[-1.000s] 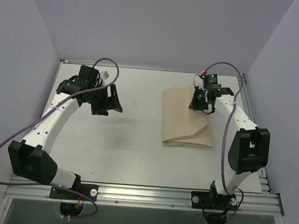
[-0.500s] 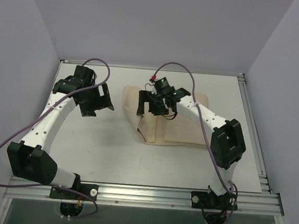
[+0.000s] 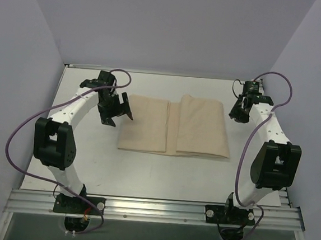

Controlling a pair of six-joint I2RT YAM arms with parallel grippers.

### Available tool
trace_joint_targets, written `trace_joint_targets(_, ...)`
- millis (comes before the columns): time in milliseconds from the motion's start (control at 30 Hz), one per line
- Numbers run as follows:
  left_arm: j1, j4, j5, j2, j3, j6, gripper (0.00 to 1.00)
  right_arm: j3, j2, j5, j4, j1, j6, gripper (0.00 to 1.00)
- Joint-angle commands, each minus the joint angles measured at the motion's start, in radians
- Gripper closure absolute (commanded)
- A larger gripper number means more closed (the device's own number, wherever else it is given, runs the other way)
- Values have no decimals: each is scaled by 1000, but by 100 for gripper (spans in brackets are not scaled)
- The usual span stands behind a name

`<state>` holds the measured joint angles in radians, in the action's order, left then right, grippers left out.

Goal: Open and lay out the surgical kit
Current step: Open the surgical kit at the center of the board.

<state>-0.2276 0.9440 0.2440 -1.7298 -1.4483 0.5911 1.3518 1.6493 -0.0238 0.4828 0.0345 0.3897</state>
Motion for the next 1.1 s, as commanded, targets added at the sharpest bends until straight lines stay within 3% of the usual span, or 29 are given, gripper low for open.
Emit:
trace_joint_targets(0,-9,21,-49,-63,-112,6,4,-23,13,-25,25,34,15,82)
trace_joint_targets(67,-9,48,-86,-100,-147,1,4,-36,49,-41,10,38,31,100)
trace_joint_targets(133,-9,46,-89,-155,-158,-8,2,-46,72,-45,2,38,37,100)
trace_joint_targets(400,-3,15,-89,-290,-158,-8,26,-72,201,-39,-45,38,3,100)
trace_joint_targets(500,4,29,-121,-323,-173,-8,24,-86,224,-12,-79,30,-20,100)
trace_joint_targets(533,4,21,-135,-327,-173,-10,14,-83,231,-4,-84,24,-25,100)
trace_joint_targets(567,8,15,-132,-330,-172,-13,11,-79,247,7,-85,21,-29,100)
trace_joint_targets(733,14,-1,-132,-385,-182,-27,10,-39,283,33,-72,-62,-35,100)
trace_joint_targets(833,19,-17,-117,-418,-179,-39,25,-20,296,28,-64,-120,-15,100)
trace_joint_targets(867,22,-24,-112,-424,-172,-42,41,-22,299,41,-70,-128,-9,100)
trace_joint_targets(933,40,-27,-109,-444,-172,-48,64,-26,302,65,-79,-149,12,100)
trace_joint_targets(967,51,-25,-121,-447,-173,-57,90,-26,308,93,-82,-156,20,100)
trace_joint_targets(1000,63,-21,-124,-458,-178,-65,98,-25,310,103,-87,-174,35,100)
trace_joint_targets(1067,106,-5,-144,-461,-185,-86,98,-19,314,128,-92,-192,49,100)
